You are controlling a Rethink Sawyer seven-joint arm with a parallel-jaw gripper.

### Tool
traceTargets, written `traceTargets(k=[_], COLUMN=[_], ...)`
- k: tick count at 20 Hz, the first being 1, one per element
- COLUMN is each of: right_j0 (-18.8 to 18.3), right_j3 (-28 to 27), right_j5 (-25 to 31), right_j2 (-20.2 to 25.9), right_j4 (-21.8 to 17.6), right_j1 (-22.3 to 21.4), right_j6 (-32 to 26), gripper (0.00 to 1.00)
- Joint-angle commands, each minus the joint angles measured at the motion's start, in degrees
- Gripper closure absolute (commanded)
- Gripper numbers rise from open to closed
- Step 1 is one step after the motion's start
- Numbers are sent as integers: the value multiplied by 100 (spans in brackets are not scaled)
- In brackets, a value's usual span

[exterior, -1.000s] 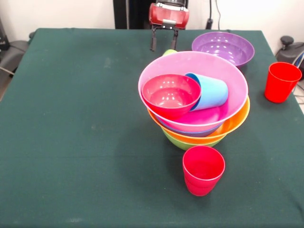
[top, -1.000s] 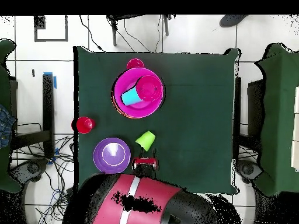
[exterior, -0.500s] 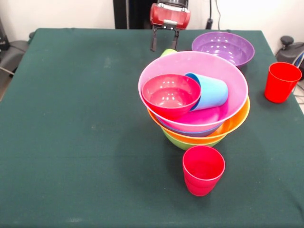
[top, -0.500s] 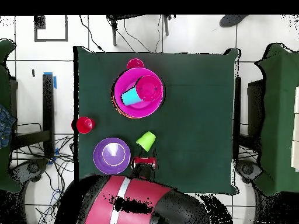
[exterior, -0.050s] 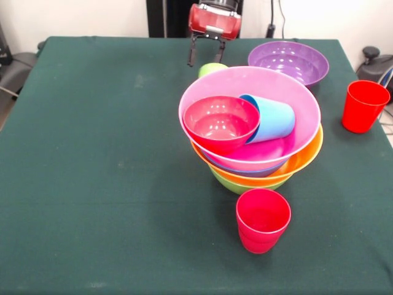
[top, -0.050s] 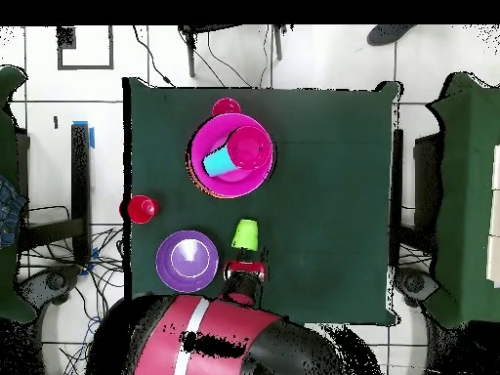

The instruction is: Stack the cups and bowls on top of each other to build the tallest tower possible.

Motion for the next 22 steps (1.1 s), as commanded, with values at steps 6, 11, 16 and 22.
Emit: traceTargets(k=[6,11,16,22], right_j0=[261,265,278,295], right_j3=[-890,-1069,-1147,-1130], right_j5=[-269,-597,-1109,-1571], right_j2=[146,64,-51,-81], right_j4=[372,252,187,277], right_j1=[372,527,560,545], right_j6=[1072,1072,1037,1061], gripper=[0,0,0,0])
